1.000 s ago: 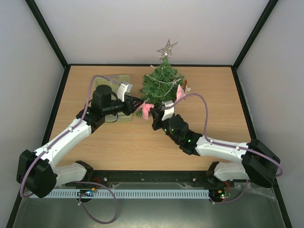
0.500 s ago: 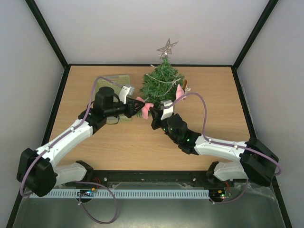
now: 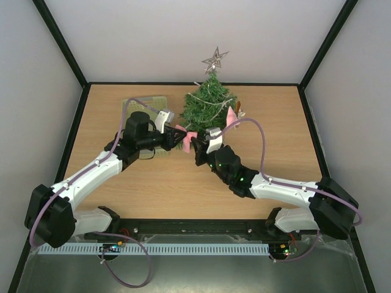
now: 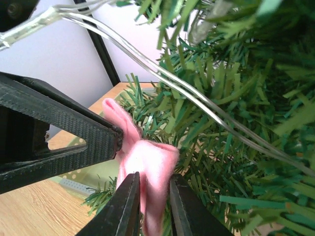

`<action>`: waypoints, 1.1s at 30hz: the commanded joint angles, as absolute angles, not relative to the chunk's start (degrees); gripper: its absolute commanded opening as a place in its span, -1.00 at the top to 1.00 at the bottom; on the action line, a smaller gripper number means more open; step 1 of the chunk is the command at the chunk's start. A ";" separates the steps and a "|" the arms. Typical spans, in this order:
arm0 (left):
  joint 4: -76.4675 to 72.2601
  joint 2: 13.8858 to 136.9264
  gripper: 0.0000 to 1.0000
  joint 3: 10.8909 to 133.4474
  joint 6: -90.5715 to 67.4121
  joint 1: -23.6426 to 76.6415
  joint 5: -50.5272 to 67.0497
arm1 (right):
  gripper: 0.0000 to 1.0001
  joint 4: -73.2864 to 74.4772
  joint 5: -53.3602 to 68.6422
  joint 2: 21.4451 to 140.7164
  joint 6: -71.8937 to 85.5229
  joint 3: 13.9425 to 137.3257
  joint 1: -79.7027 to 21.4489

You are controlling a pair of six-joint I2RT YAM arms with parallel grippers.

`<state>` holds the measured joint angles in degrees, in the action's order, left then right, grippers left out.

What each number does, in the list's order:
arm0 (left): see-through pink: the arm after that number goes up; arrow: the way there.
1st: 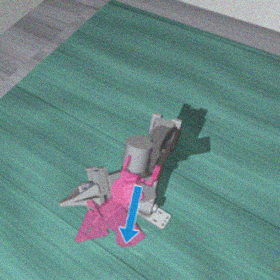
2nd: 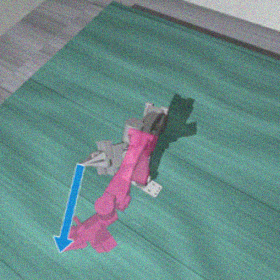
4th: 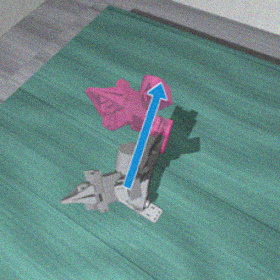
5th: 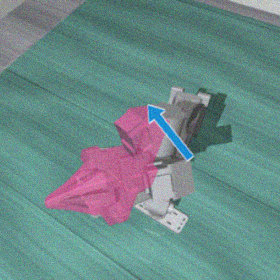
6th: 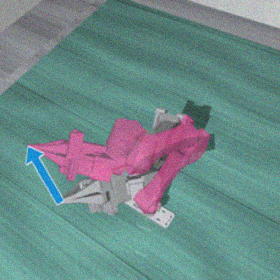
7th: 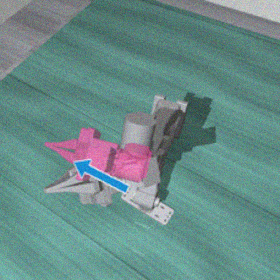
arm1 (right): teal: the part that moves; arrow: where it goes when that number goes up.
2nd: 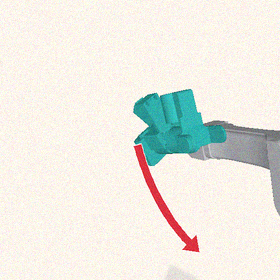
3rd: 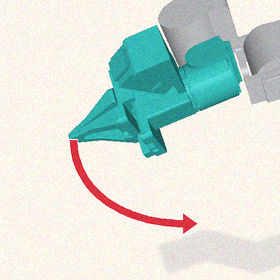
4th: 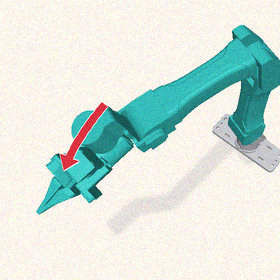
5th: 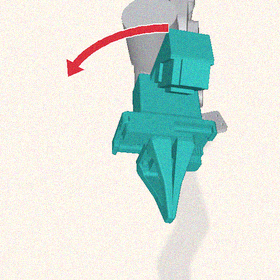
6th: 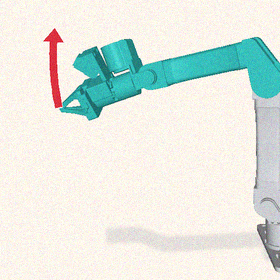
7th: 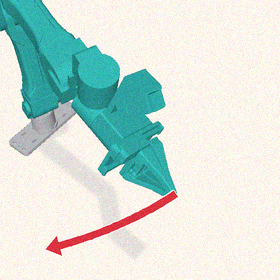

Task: Decorate the small christmas tree
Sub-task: Place the decoration item on the Christmas tree.

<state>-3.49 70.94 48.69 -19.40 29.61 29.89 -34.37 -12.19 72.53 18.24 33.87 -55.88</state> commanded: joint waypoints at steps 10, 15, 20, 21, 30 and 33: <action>-4.75 70.93 0.57 48.21 -18.37 29.86 28.35 | 0.41 -25.65 -8.31 63.74 21.62 32.72 -55.62; -3.79 70.26 0.57 48.90 -18.67 29.82 28.39 | 0.33 -23.16 -6.19 59.17 23.02 31.80 -55.58; -3.18 68.62 0.53 49.48 -19.77 29.88 28.36 | 0.20 -21.21 -3.59 54.70 25.21 30.83 -55.59; -3.04 68.38 0.52 49.81 -19.97 29.87 28.59 | 0.17 -20.73 -3.07 53.86 25.56 30.69 -55.63; 1.09 67.85 0.21 53.33 -20.60 29.75 25.63 | 0.02 -15.18 -3.69 46.86 26.11 29.67 -55.62; 2.99 67.32 0.13 54.68 -20.43 29.66 23.84 | -0.03 -13.23 -3.46 45.34 26.37 29.42 -55.55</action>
